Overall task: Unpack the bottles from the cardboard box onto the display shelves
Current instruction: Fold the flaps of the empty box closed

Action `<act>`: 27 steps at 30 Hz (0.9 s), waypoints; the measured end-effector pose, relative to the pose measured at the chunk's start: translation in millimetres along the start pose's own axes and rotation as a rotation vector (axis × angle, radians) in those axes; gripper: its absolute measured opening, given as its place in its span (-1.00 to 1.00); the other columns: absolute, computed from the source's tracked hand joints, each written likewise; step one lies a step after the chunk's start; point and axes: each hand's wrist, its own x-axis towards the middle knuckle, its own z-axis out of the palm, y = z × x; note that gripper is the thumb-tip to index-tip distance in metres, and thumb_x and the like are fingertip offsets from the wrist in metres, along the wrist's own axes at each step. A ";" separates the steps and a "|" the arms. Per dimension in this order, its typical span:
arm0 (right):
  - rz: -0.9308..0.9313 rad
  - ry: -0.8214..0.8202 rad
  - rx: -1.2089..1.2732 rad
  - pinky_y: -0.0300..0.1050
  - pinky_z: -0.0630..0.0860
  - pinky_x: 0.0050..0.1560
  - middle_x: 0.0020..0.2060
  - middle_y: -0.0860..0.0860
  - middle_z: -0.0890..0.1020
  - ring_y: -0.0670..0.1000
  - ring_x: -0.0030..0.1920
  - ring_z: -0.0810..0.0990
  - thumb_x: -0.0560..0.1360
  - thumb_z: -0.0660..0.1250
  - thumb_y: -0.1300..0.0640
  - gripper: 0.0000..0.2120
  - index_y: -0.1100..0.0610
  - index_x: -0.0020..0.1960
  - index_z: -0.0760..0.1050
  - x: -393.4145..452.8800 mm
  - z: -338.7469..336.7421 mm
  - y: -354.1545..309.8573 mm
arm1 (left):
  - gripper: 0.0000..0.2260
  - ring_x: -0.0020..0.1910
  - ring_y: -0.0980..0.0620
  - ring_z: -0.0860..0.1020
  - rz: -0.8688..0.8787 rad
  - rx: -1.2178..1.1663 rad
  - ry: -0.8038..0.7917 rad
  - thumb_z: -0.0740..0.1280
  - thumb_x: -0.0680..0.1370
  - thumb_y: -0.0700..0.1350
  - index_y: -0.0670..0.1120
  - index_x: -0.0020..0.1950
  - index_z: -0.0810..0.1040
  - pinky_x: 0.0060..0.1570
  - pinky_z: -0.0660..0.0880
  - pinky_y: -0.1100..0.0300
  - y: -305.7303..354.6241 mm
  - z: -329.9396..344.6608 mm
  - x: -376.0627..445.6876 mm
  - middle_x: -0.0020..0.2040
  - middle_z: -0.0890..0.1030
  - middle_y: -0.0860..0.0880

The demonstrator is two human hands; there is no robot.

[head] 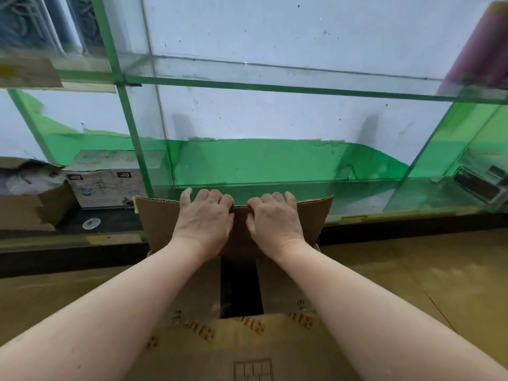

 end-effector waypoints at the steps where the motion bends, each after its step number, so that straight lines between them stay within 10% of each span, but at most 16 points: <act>1: -0.009 -0.020 -0.009 0.07 0.05 0.43 0.20 0.07 0.53 0.10 0.26 0.40 0.61 0.06 0.09 -0.69 0.10 0.29 0.43 -10.1 -1.2 -1.3 | -0.68 0.32 -0.03 0.34 0.015 0.007 -0.014 0.02 0.64 0.03 0.01 0.34 0.35 0.40 0.05 -0.06 2.0 -1.3 -9.9 0.30 0.42 -0.01; 19: -0.019 -0.392 -0.023 0.06 0.29 0.27 0.24 0.10 0.49 0.13 0.27 0.39 0.63 0.02 0.01 -0.65 0.09 0.29 0.44 -99.7 37.8 -10.7 | -0.63 0.34 -0.05 0.31 0.057 0.022 -0.400 0.02 0.63 0.10 0.05 0.40 0.30 0.32 0.26 -0.02 23.7 38.5 -104.7 0.36 0.38 -0.02; 27: -0.019 -0.489 -0.005 0.08 0.26 0.31 0.31 0.12 0.41 0.13 0.33 0.33 0.63 0.01 0.03 -0.63 0.11 0.35 0.37 -109.4 55.7 -7.2 | -0.58 0.49 -0.09 0.11 0.051 0.008 -0.549 -0.01 0.64 0.11 0.08 0.49 0.14 0.43 0.05 -0.15 16.7 56.7 -111.3 0.51 0.15 -0.05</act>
